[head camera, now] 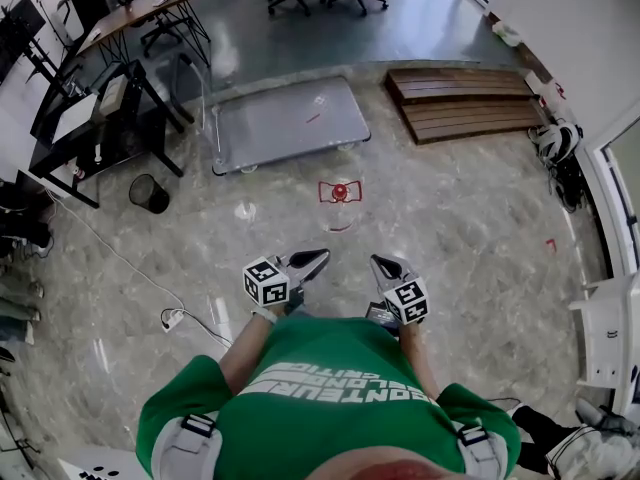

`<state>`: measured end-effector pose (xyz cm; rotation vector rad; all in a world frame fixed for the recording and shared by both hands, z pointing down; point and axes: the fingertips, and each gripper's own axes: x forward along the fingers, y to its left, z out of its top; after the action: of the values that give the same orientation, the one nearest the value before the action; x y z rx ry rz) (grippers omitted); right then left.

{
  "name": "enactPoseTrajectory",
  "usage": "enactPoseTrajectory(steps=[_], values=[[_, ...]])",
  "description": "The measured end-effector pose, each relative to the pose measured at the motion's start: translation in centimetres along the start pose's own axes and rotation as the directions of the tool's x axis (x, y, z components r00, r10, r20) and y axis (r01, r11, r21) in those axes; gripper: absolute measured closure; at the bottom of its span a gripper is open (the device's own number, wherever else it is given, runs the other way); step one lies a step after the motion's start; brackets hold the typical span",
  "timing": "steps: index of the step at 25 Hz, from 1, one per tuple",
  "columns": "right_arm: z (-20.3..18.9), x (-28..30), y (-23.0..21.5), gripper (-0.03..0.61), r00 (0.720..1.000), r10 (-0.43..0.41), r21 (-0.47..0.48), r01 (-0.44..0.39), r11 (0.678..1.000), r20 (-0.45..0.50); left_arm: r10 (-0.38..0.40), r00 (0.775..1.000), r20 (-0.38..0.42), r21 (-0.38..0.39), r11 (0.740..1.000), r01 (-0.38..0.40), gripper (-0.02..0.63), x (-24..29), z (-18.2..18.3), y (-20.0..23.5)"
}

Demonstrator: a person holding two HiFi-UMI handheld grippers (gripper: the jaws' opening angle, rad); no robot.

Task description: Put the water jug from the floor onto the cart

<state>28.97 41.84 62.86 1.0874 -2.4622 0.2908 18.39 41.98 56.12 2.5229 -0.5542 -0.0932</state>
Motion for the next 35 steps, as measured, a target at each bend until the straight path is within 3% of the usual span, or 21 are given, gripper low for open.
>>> enactPoseTrajectory(steps=[20,35], values=[[5.0,9.6,-0.6,0.586,0.997,0.073,-0.020,-0.073,0.997,-0.027,0.020,1.000,-0.005,-0.028,0.999,-0.020,0.600,-1.2,4.2,8.3],[8.1,16.0,1.4,0.586,0.984,0.168,-0.081,-0.172,0.982,-0.054,0.107,0.993,0.048,-0.065,0.993,-0.104,0.601,-5.2,6.0,13.1]])
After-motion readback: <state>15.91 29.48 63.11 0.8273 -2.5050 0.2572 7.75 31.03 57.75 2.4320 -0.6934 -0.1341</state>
